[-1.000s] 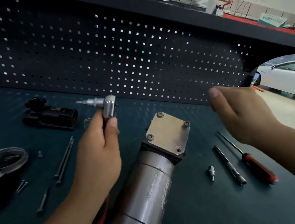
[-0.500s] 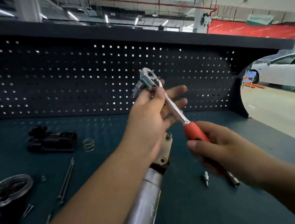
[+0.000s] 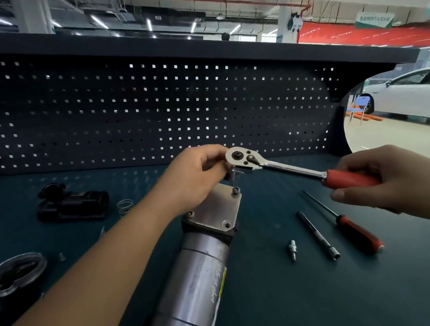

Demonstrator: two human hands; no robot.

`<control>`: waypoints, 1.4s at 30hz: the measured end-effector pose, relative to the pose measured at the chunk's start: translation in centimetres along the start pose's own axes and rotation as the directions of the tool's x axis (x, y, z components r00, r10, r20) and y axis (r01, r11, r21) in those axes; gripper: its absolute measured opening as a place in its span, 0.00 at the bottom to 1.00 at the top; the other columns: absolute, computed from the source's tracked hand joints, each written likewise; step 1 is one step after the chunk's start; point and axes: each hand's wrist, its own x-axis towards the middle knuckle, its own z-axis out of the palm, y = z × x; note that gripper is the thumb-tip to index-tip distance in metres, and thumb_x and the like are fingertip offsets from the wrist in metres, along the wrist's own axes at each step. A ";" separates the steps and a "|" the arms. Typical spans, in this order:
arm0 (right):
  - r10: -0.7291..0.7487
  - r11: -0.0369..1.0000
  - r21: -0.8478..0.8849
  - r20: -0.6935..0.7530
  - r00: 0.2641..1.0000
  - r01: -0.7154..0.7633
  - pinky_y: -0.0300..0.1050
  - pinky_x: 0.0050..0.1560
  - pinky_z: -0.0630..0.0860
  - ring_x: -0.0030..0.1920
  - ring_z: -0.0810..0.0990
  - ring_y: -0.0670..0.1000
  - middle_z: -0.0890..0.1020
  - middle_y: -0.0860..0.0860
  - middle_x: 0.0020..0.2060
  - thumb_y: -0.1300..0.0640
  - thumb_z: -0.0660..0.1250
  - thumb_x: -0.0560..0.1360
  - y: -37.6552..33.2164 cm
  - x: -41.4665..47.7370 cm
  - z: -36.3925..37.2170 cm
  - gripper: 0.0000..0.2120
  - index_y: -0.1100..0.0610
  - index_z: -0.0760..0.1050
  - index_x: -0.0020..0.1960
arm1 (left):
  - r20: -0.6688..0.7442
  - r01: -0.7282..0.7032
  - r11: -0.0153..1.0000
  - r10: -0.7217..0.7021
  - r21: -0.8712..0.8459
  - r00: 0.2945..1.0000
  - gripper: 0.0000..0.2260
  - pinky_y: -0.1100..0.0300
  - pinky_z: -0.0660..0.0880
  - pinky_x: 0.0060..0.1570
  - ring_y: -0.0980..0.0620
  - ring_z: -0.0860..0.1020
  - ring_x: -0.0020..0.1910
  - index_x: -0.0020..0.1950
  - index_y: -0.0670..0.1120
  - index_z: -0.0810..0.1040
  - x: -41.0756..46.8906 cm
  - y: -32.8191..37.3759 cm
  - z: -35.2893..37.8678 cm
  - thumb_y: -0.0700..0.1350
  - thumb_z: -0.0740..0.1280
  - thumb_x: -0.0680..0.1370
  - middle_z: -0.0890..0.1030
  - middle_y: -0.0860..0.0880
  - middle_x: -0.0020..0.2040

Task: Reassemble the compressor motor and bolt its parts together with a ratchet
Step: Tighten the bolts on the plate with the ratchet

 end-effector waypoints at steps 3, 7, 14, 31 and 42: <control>0.022 1.000 -0.004 -0.021 1.000 -0.023 0.32 0.24 0.65 0.22 0.70 0.43 0.75 0.49 0.26 0.44 0.72 0.65 0.4 -0.2 0.2 0.08 0.48 0.78 0.38 | 0.019 -0.009 1.000 0.010 -0.021 1.000 0.09 0.71 0.74 0.49 0.61 0.81 0.46 0.54 0.45 0.81 0.1 -0.1 -0.1 0.37 0.67 0.76 0.84 0.54 0.46; 0.055 0.998 -0.030 -0.007 0.998 -0.055 0.32 0.24 0.65 0.21 0.69 0.43 0.74 0.49 0.25 0.46 0.72 0.67 0.6 -0.4 0.7 0.08 0.50 0.79 0.39 | 0.063 0.004 0.999 -0.001 -0.048 0.998 0.09 0.68 0.75 0.51 0.59 0.81 0.46 0.50 0.48 0.81 0.5 -0.3 -0.1 0.36 0.71 0.73 0.84 0.51 0.46; 0.102 0.995 0.009 0.005 0.995 -0.102 0.46 0.28 0.70 0.24 0.72 0.49 0.78 0.59 0.33 0.47 0.72 0.68 1.1 -0.5 1.8 0.06 0.48 0.78 0.38 | 0.069 0.032 0.999 -0.033 0.019 0.997 0.09 0.63 0.75 0.52 0.55 0.81 0.46 0.48 0.51 0.81 0.8 -1.3 0.0 0.39 0.73 0.72 0.84 0.53 0.45; 0.255 0.745 0.524 0.347 0.902 -0.413 0.37 0.21 0.65 0.21 0.70 0.51 0.73 0.56 0.26 0.41 0.73 0.59 -2.4 -3.4 4.7 0.20 0.58 0.74 0.35 | -0.231 -0.002 0.999 -0.010 -0.053 0.973 0.08 0.76 0.70 0.38 0.63 0.78 0.37 0.39 0.59 0.81 -1.1 -2.8 2.8 0.44 0.73 0.72 0.82 0.61 0.39; 0.278 0.306 0.905 0.210 0.937 -0.294 0.50 0.37 0.74 0.33 0.77 0.55 0.78 0.54 0.30 0.53 0.77 0.65 -10.2 -3.4 16.3 0.09 0.55 0.79 0.38 | -0.331 0.040 0.999 -0.036 0.003 0.943 0.04 0.59 0.73 0.31 0.52 0.75 0.27 0.40 0.57 0.81 -1.4 -2.6 4.2 0.48 0.74 0.71 0.80 0.53 0.27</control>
